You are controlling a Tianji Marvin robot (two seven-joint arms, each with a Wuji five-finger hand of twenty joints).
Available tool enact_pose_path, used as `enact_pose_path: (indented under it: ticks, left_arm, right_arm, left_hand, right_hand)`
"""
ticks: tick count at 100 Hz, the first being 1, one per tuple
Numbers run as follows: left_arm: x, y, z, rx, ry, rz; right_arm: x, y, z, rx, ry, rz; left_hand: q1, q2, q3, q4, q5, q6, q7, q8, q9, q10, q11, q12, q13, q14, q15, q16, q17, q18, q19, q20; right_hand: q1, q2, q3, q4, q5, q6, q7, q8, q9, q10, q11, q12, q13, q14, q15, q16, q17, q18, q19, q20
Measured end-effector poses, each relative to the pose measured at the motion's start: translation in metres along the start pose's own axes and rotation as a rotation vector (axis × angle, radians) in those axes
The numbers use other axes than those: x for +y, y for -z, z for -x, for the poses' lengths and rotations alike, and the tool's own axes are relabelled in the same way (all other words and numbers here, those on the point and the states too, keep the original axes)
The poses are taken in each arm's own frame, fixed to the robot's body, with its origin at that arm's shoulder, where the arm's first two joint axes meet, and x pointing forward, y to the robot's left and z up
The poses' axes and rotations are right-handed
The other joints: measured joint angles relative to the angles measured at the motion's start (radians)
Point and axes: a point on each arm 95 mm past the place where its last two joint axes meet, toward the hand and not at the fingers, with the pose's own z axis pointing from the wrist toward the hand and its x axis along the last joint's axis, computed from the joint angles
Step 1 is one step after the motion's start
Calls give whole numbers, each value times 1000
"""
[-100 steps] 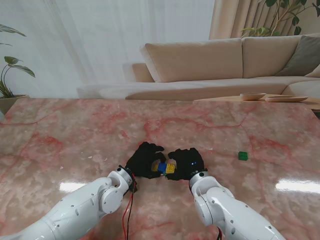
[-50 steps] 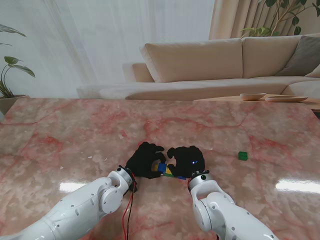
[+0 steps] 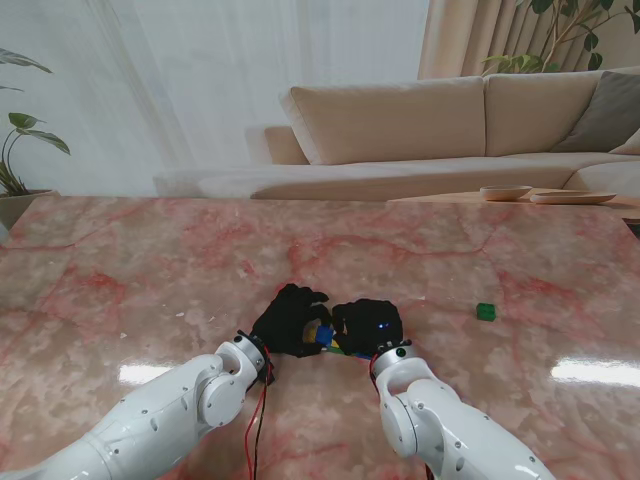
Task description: Build a two-level staggered structure with toy bricks
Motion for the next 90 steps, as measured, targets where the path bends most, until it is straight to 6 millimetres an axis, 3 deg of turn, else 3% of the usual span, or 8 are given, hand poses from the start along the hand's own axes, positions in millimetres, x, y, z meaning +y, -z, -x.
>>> enact_pose_path:
  ticks: [90]
  left_arm:
    - [0, 0, 0, 0, 1, 0]
  right_arm:
    - [-9, -8, 2, 30, -8, -66]
  left_hand:
    - [0, 0, 0, 0, 0, 0, 0, 0, 0, 0, 0, 0, 0, 0, 0, 0, 0, 0, 0, 0]
  right_hand:
    - [11, -46, 15, -4, 44, -11, 140, 8, 110, 9, -29, 3, 85, 22, -13, 0, 57, 11, 37, 0]
